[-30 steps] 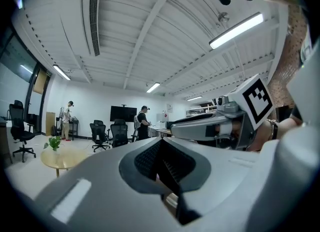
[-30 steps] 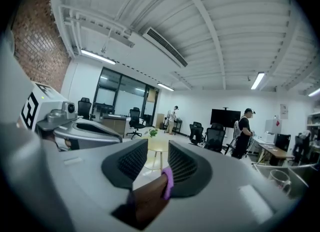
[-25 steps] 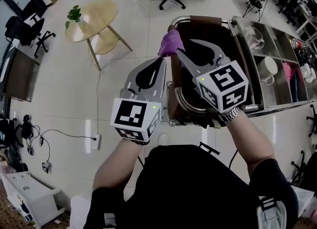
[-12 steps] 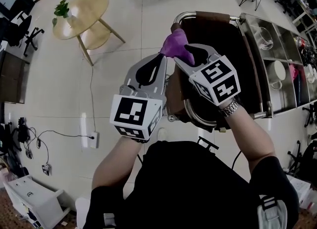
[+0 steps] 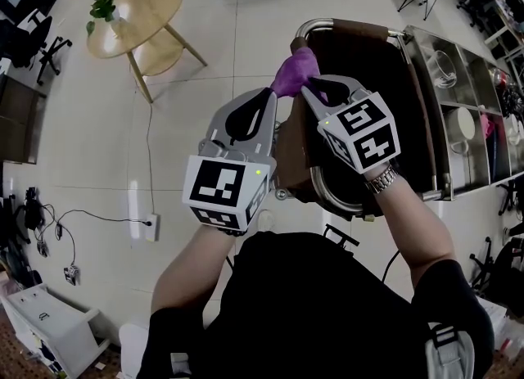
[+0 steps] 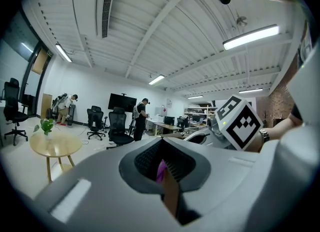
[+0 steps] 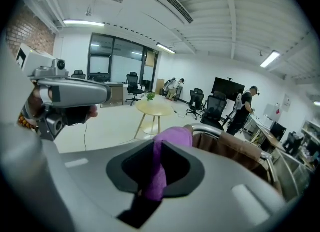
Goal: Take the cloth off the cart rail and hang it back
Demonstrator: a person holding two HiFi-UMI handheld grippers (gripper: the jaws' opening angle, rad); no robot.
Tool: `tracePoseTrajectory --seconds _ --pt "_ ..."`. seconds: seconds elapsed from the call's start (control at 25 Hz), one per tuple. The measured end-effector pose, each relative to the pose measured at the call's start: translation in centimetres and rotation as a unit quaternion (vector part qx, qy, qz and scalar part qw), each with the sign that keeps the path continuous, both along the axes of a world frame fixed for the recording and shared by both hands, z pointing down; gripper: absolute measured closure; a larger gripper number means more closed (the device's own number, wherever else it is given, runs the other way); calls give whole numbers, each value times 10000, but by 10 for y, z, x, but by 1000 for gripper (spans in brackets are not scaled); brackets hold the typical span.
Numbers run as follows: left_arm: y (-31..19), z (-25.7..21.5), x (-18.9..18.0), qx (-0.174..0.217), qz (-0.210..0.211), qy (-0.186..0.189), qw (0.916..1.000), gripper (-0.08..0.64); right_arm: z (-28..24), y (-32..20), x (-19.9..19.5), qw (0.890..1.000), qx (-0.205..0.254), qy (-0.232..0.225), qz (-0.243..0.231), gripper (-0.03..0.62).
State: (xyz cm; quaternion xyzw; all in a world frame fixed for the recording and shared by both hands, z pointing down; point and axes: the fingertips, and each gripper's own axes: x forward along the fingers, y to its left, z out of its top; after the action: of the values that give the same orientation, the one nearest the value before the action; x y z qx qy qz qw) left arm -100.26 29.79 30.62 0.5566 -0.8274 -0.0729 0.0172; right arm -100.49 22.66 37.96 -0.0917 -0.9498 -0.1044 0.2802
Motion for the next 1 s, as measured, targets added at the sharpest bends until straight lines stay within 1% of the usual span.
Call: tracePoseTrajectory --seconds 0.04,0.16,0.36,0.48,0.52,0.6,0.72,0.84,0.92,1.0 --pt "0 0 1 -2 -4 -3 10000 557 -2 -1 0 10000 12 -20 18 549" --pt "2 -5 5 -2 -18 -47 10000 557 -11 0 4 9999 30 -132 46 555" --pt "5 -16 15 -1 -36 -123 9999 557 -43 7 13 9987 -26 -503 38 557" --pt "5 -20 35 -5 -59 -149 9999 557 -64 12 34 9970 -81 -775 -14 558" --pt "4 -18 50 -12 -68 -170 9998 557 -68 14 49 9961 -96 -880 -43 558" --pt "3 -6 92 -19 -110 -274 9996 557 -70 18 91 9932 -117 -1149 -125 558" --pt "5 26 168 -28 -185 -530 9984 557 -56 27 167 9863 -154 -1623 -262 558" --pt "9 52 232 10 -274 -709 9971 557 -40 34 234 9799 -176 -1950 -381 558" --pt "12 58 266 35 -324 -820 9961 557 -39 39 270 9762 -185 -2115 -445 559" --pt "16 51 296 47 -360 -911 9952 557 -50 43 302 9725 -187 -2270 -483 560"
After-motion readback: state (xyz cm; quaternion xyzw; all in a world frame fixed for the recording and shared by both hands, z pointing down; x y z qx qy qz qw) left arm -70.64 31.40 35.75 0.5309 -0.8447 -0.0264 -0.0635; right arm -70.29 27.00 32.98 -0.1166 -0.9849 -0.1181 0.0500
